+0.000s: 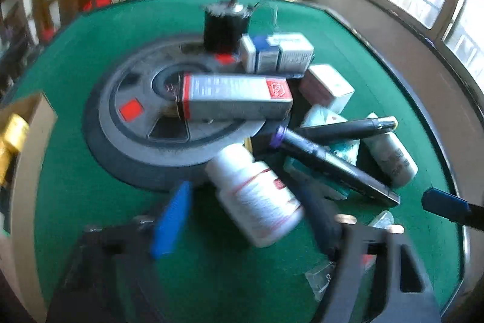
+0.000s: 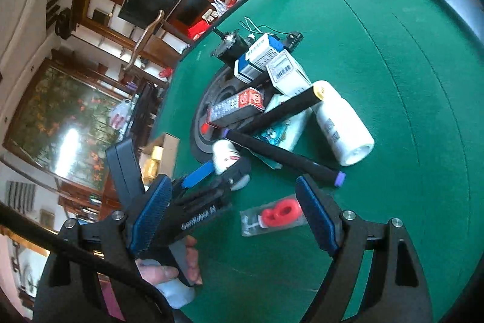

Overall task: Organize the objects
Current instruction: 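Grasp the white pill bottle with the left gripper while the right gripper grasps the purple-capped marker, then carry the pill bottle and marker into the tray and release both, then grasp the red candle packet with the left gripper while the right gripper grasps the white bottle, then carry the candle packet and white bottle into the tray and release both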

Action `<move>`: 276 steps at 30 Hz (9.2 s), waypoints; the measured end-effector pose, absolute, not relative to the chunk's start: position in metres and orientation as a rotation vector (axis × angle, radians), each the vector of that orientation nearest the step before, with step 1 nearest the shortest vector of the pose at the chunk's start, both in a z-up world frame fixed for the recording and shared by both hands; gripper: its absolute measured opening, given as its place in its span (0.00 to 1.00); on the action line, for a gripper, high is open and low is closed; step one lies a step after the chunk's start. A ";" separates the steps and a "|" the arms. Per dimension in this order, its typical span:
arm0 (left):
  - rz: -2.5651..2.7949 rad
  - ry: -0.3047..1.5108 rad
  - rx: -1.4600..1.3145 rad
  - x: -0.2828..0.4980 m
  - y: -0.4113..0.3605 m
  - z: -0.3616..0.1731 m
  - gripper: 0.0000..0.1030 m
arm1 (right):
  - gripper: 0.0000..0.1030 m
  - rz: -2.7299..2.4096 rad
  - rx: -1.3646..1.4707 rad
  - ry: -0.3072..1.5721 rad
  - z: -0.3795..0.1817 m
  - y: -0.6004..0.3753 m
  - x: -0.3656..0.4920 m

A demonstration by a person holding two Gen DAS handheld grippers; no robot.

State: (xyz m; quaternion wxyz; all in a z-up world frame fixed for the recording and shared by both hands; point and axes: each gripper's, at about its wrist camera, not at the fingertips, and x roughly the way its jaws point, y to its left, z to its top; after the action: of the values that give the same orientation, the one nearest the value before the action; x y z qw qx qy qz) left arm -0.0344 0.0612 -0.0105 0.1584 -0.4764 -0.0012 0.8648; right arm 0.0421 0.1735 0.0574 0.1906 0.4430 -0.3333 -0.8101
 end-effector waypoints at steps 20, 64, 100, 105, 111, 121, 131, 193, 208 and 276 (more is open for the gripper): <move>2.452 -0.176 -1.289 0.036 -0.041 0.021 0.29 | 0.81 -2.574 1.430 -0.220 0.054 0.116 0.015; 2.776 -0.564 -1.149 0.075 -0.284 0.044 0.30 | 0.12 -2.149 1.311 -0.367 0.109 -0.047 0.029; 2.829 -0.343 -1.327 0.038 -0.297 -0.008 0.30 | 0.13 -1.935 1.706 -0.151 0.022 -0.214 -0.046; 2.780 -0.360 -1.308 0.040 -0.297 -0.006 0.58 | 0.15 -1.978 1.686 -0.125 0.023 -0.215 -0.041; 2.745 -0.495 -1.302 0.048 -0.305 0.007 0.62 | 0.37 -2.085 1.530 -0.096 0.056 -0.204 -0.023; 2.767 -0.625 -1.035 0.088 -0.284 0.069 0.75 | 0.55 -2.339 1.332 -0.171 0.102 -0.108 0.007; 2.568 -0.437 -1.108 0.079 -0.172 0.065 0.76 | 0.60 -2.619 1.343 -0.527 0.096 0.062 0.016; 2.475 -0.045 -1.078 0.111 -0.088 0.042 0.23 | 0.31 -2.411 1.453 -0.996 0.007 0.186 0.077; 2.668 -0.240 -1.055 0.130 -0.193 0.049 0.23 | 0.31 -1.941 1.313 -1.212 0.013 0.085 0.084; 2.864 -0.578 -1.235 0.090 -0.289 0.021 0.67 | 0.40 -2.074 1.512 -0.253 0.033 -0.174 0.020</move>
State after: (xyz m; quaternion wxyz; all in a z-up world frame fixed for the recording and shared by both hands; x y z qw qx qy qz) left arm 0.0902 -0.2894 0.0210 -0.0153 -0.3894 -0.1821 0.9028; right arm 0.0199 -0.1741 0.0327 0.2776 0.5633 -0.0944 -0.7725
